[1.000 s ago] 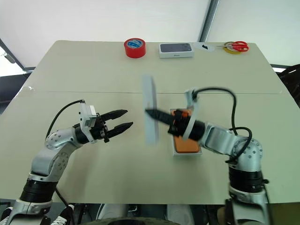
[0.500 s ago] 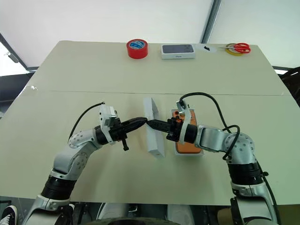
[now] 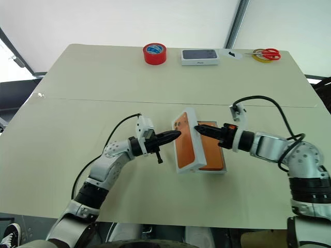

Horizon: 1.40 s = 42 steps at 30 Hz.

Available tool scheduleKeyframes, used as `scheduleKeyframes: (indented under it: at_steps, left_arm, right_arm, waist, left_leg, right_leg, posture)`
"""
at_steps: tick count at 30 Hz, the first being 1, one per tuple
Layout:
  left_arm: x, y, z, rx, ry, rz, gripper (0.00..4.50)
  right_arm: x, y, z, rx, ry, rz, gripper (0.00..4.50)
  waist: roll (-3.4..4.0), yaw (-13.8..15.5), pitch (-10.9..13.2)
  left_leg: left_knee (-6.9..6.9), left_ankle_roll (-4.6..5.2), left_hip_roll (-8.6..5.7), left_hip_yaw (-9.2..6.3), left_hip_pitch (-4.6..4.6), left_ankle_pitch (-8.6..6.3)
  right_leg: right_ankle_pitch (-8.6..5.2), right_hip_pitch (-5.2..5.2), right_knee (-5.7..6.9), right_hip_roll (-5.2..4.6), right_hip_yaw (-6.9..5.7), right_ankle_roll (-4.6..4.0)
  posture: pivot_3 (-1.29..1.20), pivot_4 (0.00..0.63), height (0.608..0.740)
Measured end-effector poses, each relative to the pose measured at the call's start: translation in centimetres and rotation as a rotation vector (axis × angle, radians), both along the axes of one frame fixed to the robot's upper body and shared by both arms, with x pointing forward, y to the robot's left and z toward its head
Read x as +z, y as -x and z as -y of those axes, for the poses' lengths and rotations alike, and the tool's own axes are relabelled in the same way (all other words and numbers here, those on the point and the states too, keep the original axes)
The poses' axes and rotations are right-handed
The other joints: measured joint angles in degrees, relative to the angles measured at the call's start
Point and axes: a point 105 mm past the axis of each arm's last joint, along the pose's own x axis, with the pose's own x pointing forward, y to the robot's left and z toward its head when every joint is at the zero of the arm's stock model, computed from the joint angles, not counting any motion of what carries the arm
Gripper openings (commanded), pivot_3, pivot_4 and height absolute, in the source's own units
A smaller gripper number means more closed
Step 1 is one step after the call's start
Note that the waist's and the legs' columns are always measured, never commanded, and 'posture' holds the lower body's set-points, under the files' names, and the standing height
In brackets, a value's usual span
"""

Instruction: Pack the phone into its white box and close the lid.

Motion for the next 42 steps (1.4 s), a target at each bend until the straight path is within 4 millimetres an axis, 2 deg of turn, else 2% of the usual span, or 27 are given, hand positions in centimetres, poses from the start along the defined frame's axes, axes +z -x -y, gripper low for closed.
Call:
scheduleKeyframes:
  at_steps: [2, 4, 5, 7, 10, 14, 17, 22, 26, 33, 42]
  left_arm:
    - [-0.2, 0.3, -0.1, -0.021, -0.008, -0.006, 0.00]
    - [-0.9, 0.6, -1.1, -0.027, -0.050, -0.015, 0.00]
    - [-1.6, 0.9, -2.0, -0.037, -0.084, -0.023, 0.00]
    - [-3.1, 1.7, -3.8, -0.052, -0.156, -0.056, 0.00]
    - [-3.7, 2.0, -4.7, -0.062, -0.205, -0.060, 0.00]
    - [-3.4, 1.5, -3.5, -0.073, -0.203, -0.046, 0.00]
    - [-3.3, 1.0, -1.9, -0.095, -0.213, -0.020, 0.00]
    - [-3.7, 0.8, -0.3, -0.117, -0.228, 0.018, 0.00]
    - [-3.7, 0.9, 0.3, -0.125, -0.209, 0.016, 0.00]
    - [-3.3, 0.2, 2.0, -0.131, -0.188, 0.015, 0.00]
    - [-3.1, -0.1, 2.7, -0.124, -0.186, 0.035, 0.00]
  right_arm:
    - [-0.1, 0.6, 1.0, 0.044, 0.084, 0.022, 2.40]
    - [0.0, 0.8, 1.7, 0.070, 0.134, 0.055, 2.40]
    - [-0.1, 0.6, 1.8, 0.068, 0.161, 0.088, 2.18]
    - [-0.6, 0.0, 2.4, 0.051, 0.244, 0.178, 1.57]
    - [-1.5, -0.6, 2.7, 0.053, 0.359, 0.285, 0.06]
    - [-2.0, -0.7, 2.1, 0.082, 0.394, 0.348, 0.06]
    - [-1.9, -0.6, 1.5, 0.105, 0.399, 0.373, 0.06]
    - [-1.8, -0.5, 2.3, 0.077, 0.412, 0.358, 0.06]
    - [-1.8, -0.5, 2.7, 0.071, 0.435, 0.359, 0.06]
    - [-2.0, 0.5, 4.6, 0.064, 0.481, 0.337, 0.06]
    - [-2.6, 0.8, 5.3, 0.070, 0.536, 0.345, 0.06]
  waist:
    - [0.02, -0.19, 0.01]
    - [0.02, -0.61, 0.00]
    - [0.03, -0.94, 0.00]
    - [0.10, -1.28, 0.01]
    - [0.13, -1.01, 0.03]
    - [0.10, -0.07, 0.04]
    - [0.10, 0.12, 0.04]
    - [0.12, 0.04, 0.03]
    - [0.11, 0.14, 0.03]
    - [0.10, 0.05, 0.04]
    - [0.10, 0.06, 0.04]
  left_leg:
    - [-0.01, 0.00, 0.03, 0.00, 0.00, 0.00]
    - [-0.02, -0.01, 0.11, 0.00, 0.05, 0.00]
    - [-0.02, -0.01, 0.16, -0.02, 0.06, 0.01]
    - [-0.06, -0.02, 0.16, -0.03, 0.06, 0.01]
    - [-0.03, -0.03, 0.12, -0.03, 0.06, 0.02]
    - [0.04, -0.03, 0.01, -0.02, 0.04, 0.01]
    - [0.04, -0.03, 0.01, -0.03, 0.05, 0.02]
    - [0.04, -0.04, 0.01, -0.02, 0.06, 0.02]
    - [0.05, -0.04, 0.01, -0.03, 0.06, 0.02]
    - [0.05, -0.03, -0.02, -0.04, 0.06, 0.01]
    - [0.06, -0.04, -0.01, -0.03, 0.07, 0.02]
  right_leg:
    - [0.00, -0.02, 0.00, 0.03, 0.00, 0.00]
    - [0.00, 0.00, 0.00, 0.10, 0.01, 0.00]
    - [0.00, 0.01, 0.00, 0.15, 0.01, -0.01]
    - [-0.01, -0.01, 0.00, 0.15, 0.01, -0.01]
    - [-0.01, 0.02, -0.01, 0.09, 0.00, -0.01]
    - [0.00, 0.04, -0.01, -0.04, 0.00, 0.00]
    - [0.00, 0.06, -0.01, -0.04, -0.01, 0.00]
    - [0.00, 0.06, -0.01, -0.03, -0.02, 0.00]
    - [0.00, 0.08, -0.01, -0.05, -0.02, 0.00]
    - [0.00, 0.07, -0.02, -0.05, -0.03, 0.00]
    - [0.00, 0.08, 0.00, -0.03, -0.03, 0.01]
  posture:
    - [0.00, 0.150, 0.730]
    - [0.00, 0.150, 0.730]
    - [0.00, 0.150, 0.730]
    - [0.00, 0.150, 0.730]
    - [0.00, 0.150, 0.730]
    - [0.00, 0.150, 0.730]
    - [0.00, 0.150, 0.730]
    - [0.00, 0.150, 0.730]
    - [0.00, 0.150, 0.730]
    - [0.00, 0.150, 0.730]
    - [0.00, 0.150, 0.730]
